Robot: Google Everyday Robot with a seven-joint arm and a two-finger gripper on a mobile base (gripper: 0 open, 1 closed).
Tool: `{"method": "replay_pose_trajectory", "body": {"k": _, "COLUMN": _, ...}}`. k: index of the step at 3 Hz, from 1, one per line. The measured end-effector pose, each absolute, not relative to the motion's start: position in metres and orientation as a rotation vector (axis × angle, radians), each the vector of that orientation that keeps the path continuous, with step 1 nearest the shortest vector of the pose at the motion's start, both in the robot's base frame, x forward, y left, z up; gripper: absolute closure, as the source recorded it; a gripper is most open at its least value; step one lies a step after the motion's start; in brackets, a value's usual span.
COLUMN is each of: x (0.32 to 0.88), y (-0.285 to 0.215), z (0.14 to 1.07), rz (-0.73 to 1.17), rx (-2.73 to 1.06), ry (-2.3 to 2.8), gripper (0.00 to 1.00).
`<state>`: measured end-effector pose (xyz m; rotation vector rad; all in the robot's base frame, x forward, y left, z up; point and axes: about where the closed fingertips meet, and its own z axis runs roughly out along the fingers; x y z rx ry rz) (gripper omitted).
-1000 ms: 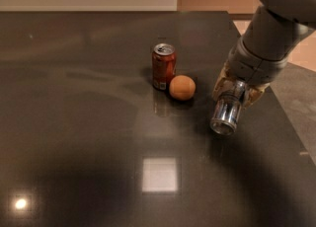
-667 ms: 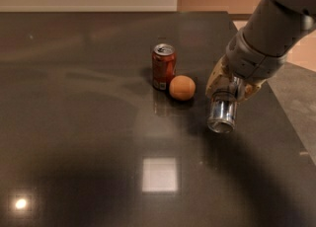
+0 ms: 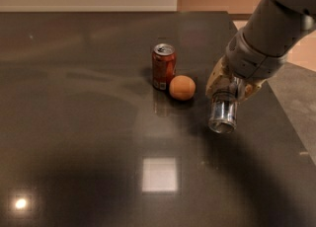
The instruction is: Place redbull can upright
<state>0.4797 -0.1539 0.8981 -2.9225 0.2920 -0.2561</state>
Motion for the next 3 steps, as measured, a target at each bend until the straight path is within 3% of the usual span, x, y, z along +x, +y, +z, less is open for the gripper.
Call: {"method": "replay_pose_trajectory", "body": {"k": 3, "x": 0.497, "y": -0.145, "z": 0.905, "rz": -0.411, "rx": -2.926, "ry": -0.074, "gripper": 1.00}}
